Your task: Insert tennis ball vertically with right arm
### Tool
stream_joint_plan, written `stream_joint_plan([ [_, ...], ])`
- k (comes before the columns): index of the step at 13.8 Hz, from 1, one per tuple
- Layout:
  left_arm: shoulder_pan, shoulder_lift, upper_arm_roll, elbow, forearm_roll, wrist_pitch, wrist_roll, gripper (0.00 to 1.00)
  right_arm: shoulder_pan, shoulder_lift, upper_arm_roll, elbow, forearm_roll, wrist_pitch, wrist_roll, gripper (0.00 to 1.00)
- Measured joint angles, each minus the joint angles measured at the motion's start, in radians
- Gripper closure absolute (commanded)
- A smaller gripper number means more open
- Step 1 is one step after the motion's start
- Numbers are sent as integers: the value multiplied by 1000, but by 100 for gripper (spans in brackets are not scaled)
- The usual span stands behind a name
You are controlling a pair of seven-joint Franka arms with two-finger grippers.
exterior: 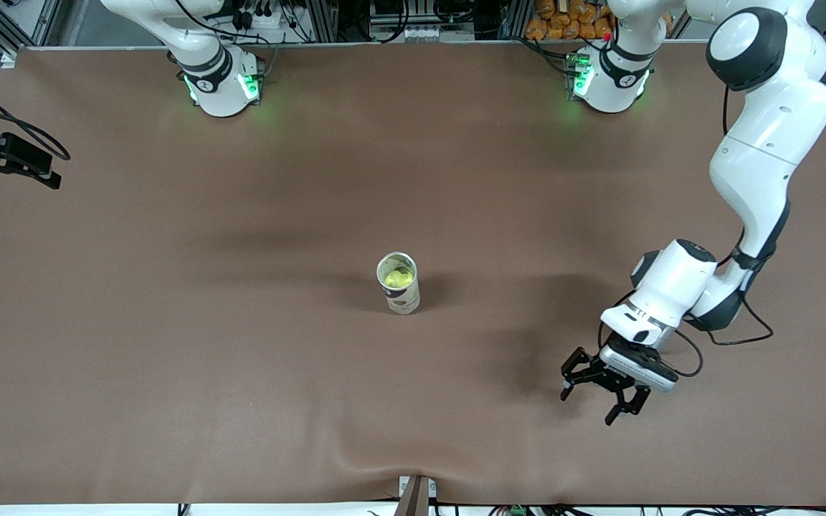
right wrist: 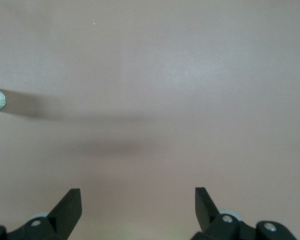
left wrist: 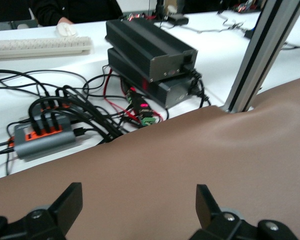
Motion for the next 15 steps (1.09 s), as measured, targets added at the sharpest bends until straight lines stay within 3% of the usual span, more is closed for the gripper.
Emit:
stream_joint_plan([
  [5, 4, -96, -56, 16, -97, -243, -4, 0, -1, 0, -4, 0, 0, -29, 2, 0],
  [10, 5, -177, -90, 55, -123, -480, -7, 0, -1, 0, -6, 0, -1, -43, 2, 0],
  [15, 5, -243, -103, 75, -278, -650, -8, 0, -2, 0, -8, 0, -1, -56, 2, 0],
])
